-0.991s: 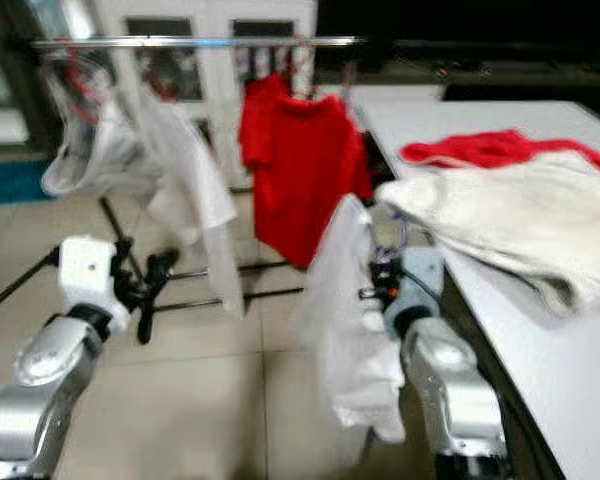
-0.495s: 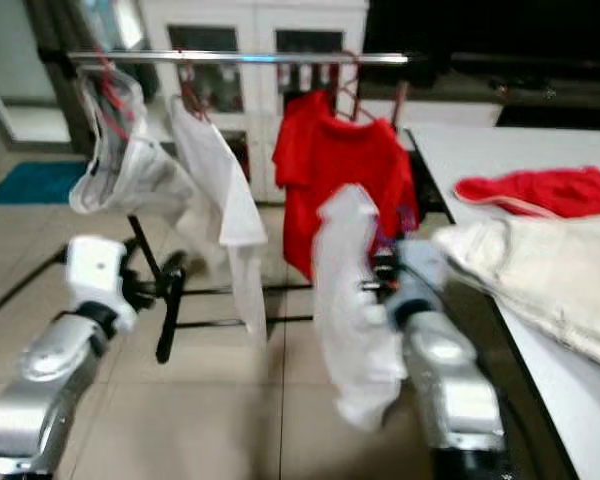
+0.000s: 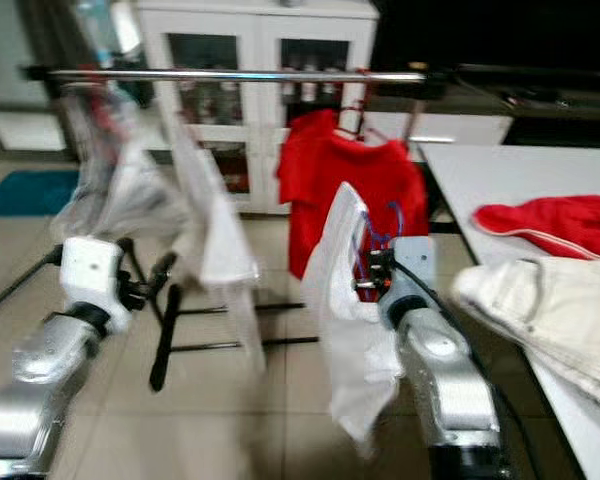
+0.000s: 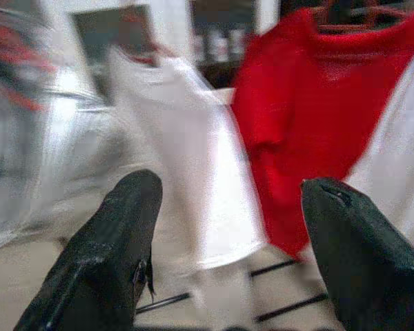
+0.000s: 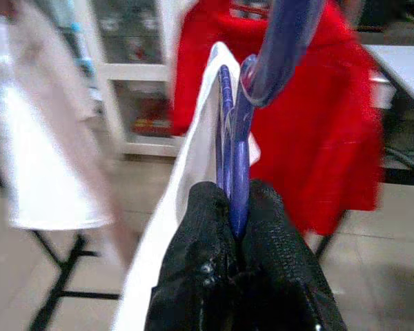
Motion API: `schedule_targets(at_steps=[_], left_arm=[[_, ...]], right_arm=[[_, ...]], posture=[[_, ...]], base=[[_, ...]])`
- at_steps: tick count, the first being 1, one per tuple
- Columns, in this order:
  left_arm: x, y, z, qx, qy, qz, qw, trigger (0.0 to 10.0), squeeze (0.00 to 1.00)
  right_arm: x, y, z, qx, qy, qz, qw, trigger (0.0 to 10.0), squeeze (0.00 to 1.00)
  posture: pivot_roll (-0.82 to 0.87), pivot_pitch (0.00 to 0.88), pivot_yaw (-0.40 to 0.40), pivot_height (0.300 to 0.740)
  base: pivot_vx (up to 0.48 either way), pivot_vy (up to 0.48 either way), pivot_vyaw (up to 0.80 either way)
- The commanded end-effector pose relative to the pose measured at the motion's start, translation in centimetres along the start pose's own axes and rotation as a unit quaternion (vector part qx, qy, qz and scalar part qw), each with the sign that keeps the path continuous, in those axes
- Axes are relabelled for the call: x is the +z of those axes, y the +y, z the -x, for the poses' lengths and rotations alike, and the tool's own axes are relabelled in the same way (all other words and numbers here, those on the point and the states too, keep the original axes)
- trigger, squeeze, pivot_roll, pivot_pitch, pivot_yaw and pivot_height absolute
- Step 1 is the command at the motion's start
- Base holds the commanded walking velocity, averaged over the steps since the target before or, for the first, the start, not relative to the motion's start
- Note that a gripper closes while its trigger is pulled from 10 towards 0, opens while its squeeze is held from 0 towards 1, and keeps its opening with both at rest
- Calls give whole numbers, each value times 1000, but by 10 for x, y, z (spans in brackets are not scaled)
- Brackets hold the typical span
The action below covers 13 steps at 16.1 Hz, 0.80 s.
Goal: Hang hanger
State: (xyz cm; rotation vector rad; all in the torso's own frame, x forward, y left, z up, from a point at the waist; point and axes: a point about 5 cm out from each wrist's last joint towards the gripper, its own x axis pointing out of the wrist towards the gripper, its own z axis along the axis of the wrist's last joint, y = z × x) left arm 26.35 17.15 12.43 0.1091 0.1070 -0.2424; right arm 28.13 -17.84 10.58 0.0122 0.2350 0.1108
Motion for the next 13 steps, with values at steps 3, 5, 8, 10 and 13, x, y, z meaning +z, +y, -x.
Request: schedule_targets(at_steps=[3, 5, 8, 10, 13], left_arm=[[4, 6, 2, 8, -4, -10, 1000, 10000, 0], [4, 5, 1, 6, -4, -11, 1000, 10000, 0], [4, 3, 1, 2, -6, -11, 1000, 10000, 0], [3, 1, 3, 0, -5, -11, 1000, 10000, 0], [3, 0, 3, -7, -6, -16, 1000, 10000, 0]], right_arm=[[12, 1, -4, -2, -15, 18, 1000, 10000, 0], [13, -1, -4, -3, -14, 27, 1000, 10000, 0], [11, -2, -3, 3, -13, 36, 999, 10000, 0], [13, -2, -4, 10, -21, 46, 999, 10000, 0], [17, -1, -6, 14, -25, 54, 998, 10000, 0]], posture=[[82, 0, -8, 740], [78, 0, -6, 740], [79, 0, -11, 740], [78, 0, -13, 740], [78, 0, -9, 740]], base=[[424, 0, 0], [424, 0, 0], [421, 0, 0], [424, 0, 0], [421, 0, 0]])
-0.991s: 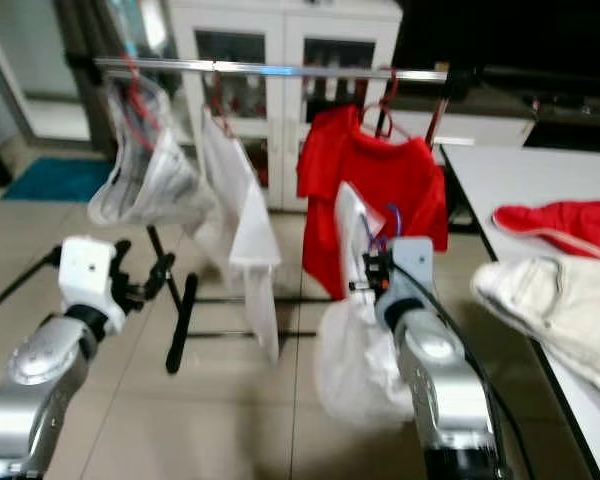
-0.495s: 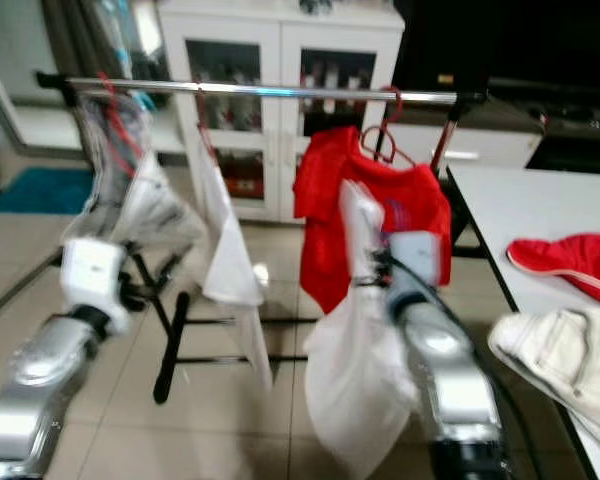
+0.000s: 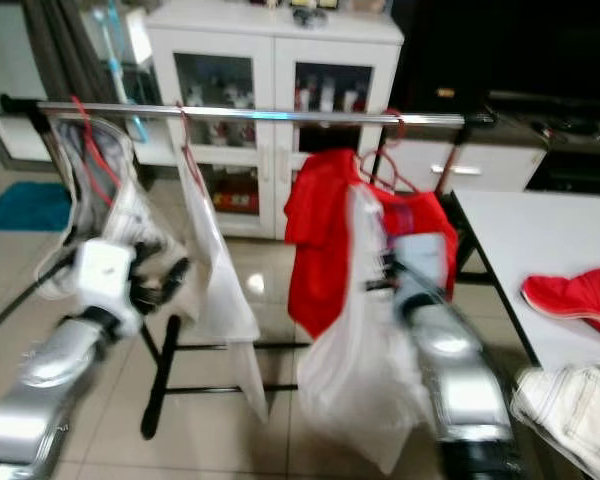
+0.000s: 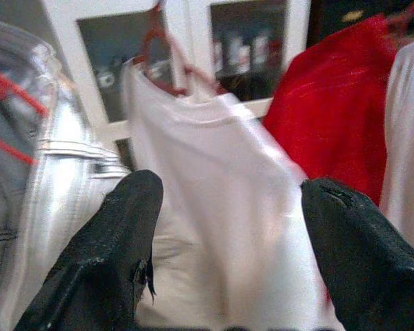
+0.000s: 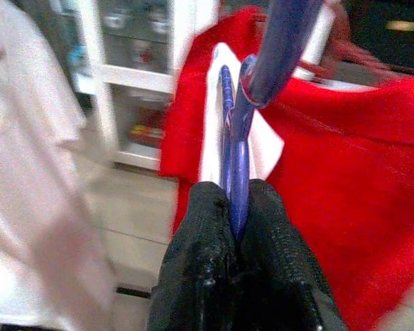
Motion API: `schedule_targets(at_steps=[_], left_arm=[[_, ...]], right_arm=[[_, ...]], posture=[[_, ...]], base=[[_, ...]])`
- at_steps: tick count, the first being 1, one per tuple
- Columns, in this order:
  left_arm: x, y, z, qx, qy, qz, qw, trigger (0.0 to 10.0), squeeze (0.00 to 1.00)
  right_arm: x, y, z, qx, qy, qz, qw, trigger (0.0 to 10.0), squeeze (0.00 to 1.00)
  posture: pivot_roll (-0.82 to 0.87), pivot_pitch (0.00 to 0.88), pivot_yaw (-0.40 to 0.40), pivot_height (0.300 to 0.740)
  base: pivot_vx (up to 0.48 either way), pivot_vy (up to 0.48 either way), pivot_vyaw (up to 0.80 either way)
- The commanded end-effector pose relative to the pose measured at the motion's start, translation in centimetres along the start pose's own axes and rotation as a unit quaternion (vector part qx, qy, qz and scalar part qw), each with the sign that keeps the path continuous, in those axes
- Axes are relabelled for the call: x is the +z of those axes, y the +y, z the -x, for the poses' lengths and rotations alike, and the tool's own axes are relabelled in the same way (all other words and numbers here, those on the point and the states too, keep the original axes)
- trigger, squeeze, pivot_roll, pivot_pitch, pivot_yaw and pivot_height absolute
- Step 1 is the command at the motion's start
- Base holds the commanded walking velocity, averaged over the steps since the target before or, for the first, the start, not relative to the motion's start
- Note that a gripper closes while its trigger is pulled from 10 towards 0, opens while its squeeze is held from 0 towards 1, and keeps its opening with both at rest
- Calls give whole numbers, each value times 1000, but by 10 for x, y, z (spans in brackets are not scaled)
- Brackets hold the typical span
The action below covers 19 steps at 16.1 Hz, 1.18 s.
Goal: Hang hanger
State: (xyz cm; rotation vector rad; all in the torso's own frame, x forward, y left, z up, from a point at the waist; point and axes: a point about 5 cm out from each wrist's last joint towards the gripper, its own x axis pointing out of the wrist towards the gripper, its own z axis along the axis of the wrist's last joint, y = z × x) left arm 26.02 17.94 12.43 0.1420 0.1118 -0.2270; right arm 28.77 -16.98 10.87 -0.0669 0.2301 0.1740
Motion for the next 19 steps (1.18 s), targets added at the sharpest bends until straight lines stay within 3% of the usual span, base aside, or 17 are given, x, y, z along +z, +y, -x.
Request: schedule_targets(at_steps=[1, 5, 9, 11, 14, 17, 19], left_arm=[[6, -6, -2, -17, -12, -3, 1000, 10000, 0], [7, -7, -1, -22, -16, -9, 1000, 10000, 0], [6, -12, 2, -41, -11, -17, 999, 10000, 0], [7, -22, 6, -89, -13, -25, 996, 10000, 0], [11, -32, 13, -149, -26, -48, 987, 10000, 0], [12, -32, 14, -167, -25, -51, 984, 10000, 0], [16, -31, 15, -190, -22, -61, 980, 10000, 0]], right_arm=[[13, -9, 1, -7, -28, 15, 999, 10000, 0], [15, 7, 5, 69, -33, 42, 996, 10000, 0], [19, 9, 7, 88, -43, 44, 994, 10000, 0], [26, 10, 8, 87, -64, 89, 990, 10000, 0], [40, 12, 9, 80, -114, 70, 988, 10000, 0], [47, 14, 4, 84, -128, 67, 986, 10000, 0], [55, 16, -12, 84, -122, 57, 987, 10000, 0]], posture=[[78, 0, -8, 740], [86, 0, -11, 740], [90, 0, -9, 740], [91, 0, -7, 740], [94, 0, -6, 740], [95, 0, -5, 740], [91, 0, 6, 740]], base=[[420, 0, 0], [420, 0, 600], [396, 0, 200], [0, 0, 0], [0, 0, 0], [0, 0, 0], [0, 0, 0]])
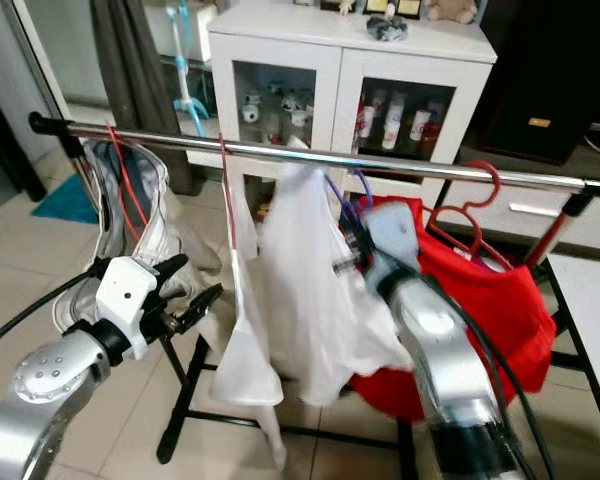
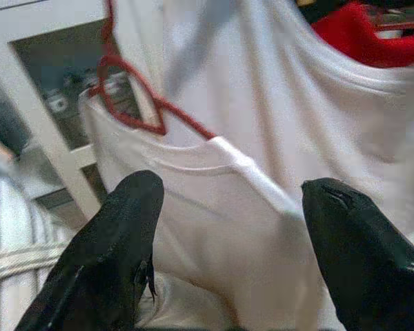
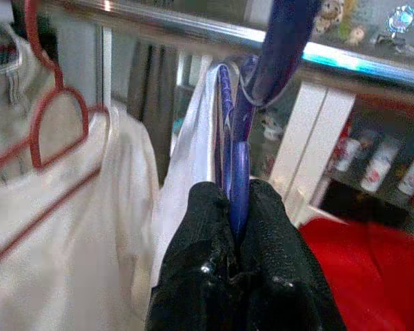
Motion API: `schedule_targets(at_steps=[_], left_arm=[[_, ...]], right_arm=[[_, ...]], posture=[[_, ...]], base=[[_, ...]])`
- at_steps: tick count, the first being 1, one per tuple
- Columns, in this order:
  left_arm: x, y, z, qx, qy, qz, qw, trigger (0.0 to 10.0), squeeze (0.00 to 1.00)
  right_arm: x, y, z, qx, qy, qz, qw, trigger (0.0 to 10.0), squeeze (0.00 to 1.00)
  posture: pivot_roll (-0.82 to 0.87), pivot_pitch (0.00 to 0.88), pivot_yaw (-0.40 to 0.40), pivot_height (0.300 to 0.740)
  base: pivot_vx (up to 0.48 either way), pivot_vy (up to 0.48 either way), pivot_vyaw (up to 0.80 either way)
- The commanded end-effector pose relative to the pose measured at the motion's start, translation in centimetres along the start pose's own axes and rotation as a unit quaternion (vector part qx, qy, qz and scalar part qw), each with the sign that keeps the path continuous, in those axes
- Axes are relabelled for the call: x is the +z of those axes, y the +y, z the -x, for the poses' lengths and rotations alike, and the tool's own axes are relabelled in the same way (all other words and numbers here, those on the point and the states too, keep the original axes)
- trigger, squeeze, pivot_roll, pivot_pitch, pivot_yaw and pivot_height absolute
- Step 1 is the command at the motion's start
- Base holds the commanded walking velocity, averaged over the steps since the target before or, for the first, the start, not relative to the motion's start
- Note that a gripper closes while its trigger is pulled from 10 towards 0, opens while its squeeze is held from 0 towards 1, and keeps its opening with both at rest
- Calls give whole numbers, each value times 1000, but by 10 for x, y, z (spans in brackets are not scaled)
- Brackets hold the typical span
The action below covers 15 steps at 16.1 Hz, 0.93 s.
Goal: Hang hanger
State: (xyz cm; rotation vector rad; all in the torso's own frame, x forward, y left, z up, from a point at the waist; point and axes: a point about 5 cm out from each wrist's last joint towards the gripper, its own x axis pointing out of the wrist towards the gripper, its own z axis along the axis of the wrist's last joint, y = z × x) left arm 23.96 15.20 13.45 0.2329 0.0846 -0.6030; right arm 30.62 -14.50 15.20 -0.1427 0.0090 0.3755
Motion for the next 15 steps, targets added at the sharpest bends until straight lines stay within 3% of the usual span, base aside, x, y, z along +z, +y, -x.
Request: schedule_targets(at_steps=[1, 6, 10, 14, 15], left_arm=[[5, 2, 0, -17, -3, -6, 1000, 10000, 0], [16, 11, 5, -45, -7, -26, 999, 10000, 0], [16, 9, 8, -57, -1, -29, 998, 10000, 0], [13, 11, 9, -50, 10, -25, 998, 10000, 0], [12, 13, 8, -38, 7, -14, 999, 10000, 0]], right_arm=[[8, -5, -11, -10, -3, -2, 1000, 10000, 0], [8, -9, -57, -6, 69, 7, 998, 10000, 0], [-5, -9, -71, -5, 132, -5, 991, 10000, 0], [-16, -3, -69, 22, 154, -17, 988, 10000, 0], [-13, -5, -67, 18, 134, -22, 991, 10000, 1000]], posture=[[93, 0, 7, 740], [113, 0, 5, 740], [128, 0, -2, 740], [127, 0, -1, 740], [124, 0, 2, 740]], base=[[0, 0, 0], [0, 0, 0], [0, 0, 0], [0, 0, 0], [0, 0, 0]])
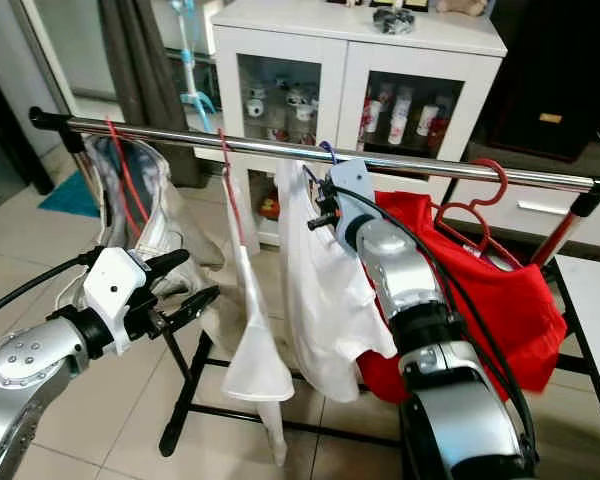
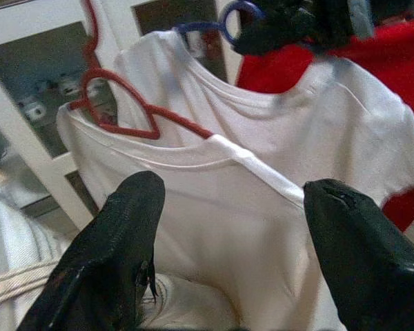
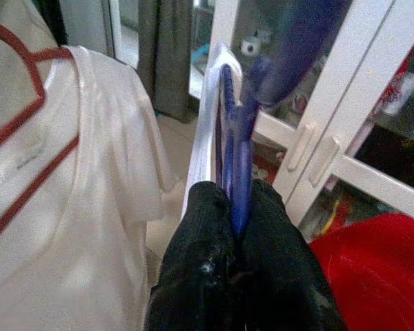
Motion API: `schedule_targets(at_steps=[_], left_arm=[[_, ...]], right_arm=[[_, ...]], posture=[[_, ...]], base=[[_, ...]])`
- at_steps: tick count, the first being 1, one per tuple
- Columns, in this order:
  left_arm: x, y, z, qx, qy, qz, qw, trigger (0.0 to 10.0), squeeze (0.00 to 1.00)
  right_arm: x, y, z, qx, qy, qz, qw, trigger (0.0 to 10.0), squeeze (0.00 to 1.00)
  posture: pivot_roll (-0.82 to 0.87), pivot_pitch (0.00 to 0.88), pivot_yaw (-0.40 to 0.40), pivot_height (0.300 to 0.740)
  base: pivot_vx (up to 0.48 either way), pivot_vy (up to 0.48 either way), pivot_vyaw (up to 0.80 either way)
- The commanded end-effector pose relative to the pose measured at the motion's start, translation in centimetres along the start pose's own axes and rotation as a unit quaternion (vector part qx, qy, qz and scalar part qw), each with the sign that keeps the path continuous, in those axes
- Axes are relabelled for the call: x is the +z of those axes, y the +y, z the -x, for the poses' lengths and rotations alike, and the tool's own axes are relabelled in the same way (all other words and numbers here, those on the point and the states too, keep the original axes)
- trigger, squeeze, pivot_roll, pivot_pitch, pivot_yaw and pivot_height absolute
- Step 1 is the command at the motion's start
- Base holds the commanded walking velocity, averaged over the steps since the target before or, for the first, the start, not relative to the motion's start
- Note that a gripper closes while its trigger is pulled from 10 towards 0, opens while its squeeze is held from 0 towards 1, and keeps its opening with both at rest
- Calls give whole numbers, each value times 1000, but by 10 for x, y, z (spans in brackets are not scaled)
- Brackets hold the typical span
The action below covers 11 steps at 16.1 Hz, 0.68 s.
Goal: Hang hanger
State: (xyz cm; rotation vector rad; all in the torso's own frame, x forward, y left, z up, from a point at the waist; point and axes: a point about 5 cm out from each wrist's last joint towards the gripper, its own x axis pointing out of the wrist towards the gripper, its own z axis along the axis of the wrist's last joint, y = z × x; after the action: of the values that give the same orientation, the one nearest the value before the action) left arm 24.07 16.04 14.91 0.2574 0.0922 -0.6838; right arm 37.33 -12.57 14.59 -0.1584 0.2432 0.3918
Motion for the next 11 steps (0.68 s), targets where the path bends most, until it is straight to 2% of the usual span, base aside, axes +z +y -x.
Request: schedule_targets(at_steps=[1, 2, 3, 4, 8, 9, 11], left_arm=[[-1, 4, 0, 20, 0, 18, 1000, 10000, 0], [-3, 5, -2, 30, 0, 25, 999, 10000, 0], [-5, 5, -7, 53, -5, 43, 998, 10000, 0], [-5, 5, -10, 67, -14, 56, 996, 10000, 0], [-6, 9, -15, 110, -28, 81, 990, 10000, 0], [-7, 10, -16, 119, -27, 82, 989, 10000, 0], [-7, 10, -17, 120, -28, 80, 989, 10000, 0]], right_arm=[[-4, -2, 3, 1, -9, -10, 1000, 10000, 1000], [-1, -4, 6, -1, -28, -1, 1000, 10000, 1000], [7, -5, 16, 14, -72, -10, 997, 10000, 1000], [10, -2, 23, 40, -92, -18, 995, 10000, 1000], [14, 6, 42, 80, -133, 1, 988, 10000, 1000], [19, 8, 55, 75, -174, 15, 982, 10000, 1000], [17, 11, 61, 80, -172, 16, 982, 10000, 1000]], posture=[[121, 0, 6, 740], [116, 0, 11, 740], [108, 0, 20, 740], [98, 0, 28, 740], [85, 0, 39, 740], [80, 0, 40, 740], [79, 0, 40, 740]], base=[[0, 0, 0], [0, 0, 0], [0, 0, 0], [0, 0, 0], [0, 0, 0], [0, 0, 0], [0, 0, 0]])
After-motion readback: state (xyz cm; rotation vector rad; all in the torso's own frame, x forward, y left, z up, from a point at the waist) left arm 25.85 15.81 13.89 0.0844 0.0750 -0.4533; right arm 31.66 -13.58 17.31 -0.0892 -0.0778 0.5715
